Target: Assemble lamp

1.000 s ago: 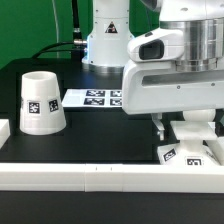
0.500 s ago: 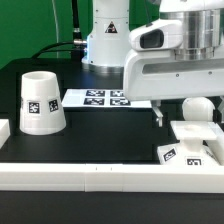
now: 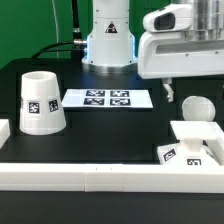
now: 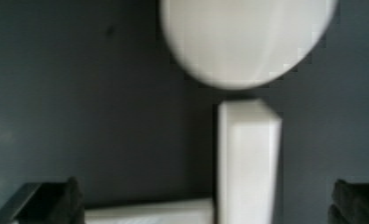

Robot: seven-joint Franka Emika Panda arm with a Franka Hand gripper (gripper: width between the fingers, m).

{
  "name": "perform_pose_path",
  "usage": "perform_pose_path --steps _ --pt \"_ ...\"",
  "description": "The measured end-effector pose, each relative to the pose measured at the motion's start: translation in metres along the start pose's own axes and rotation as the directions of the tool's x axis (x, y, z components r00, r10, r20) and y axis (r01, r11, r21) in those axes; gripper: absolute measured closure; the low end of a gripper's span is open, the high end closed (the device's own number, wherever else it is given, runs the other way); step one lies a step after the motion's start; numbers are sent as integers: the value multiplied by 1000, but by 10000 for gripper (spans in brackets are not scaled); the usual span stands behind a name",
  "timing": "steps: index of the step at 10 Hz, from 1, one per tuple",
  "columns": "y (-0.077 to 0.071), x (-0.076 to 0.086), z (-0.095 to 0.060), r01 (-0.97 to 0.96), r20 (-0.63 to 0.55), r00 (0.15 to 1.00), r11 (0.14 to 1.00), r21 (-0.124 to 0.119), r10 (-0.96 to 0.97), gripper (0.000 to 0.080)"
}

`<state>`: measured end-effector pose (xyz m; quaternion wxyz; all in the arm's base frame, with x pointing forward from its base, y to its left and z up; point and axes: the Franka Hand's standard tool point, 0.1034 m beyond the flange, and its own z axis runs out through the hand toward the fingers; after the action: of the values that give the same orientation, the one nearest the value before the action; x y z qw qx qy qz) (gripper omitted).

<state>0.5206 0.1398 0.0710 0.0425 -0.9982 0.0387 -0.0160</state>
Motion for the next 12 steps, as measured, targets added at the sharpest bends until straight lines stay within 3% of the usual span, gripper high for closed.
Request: perform_pose_path --steps 2,5,7,11,12 --pt "-12 -7 4 21 3 1000 1000 0 -21 101" --pt "-10 -9 4 24 30 999 1000 -6 -24 101" --pt "-5 -13 3 30 177 984 999 -29 -25 101" --pt "-3 -8 6 17 374 928 999 -36 -3 101" --pt "-2 -14 5 11 462 887 999 -42 9 101"
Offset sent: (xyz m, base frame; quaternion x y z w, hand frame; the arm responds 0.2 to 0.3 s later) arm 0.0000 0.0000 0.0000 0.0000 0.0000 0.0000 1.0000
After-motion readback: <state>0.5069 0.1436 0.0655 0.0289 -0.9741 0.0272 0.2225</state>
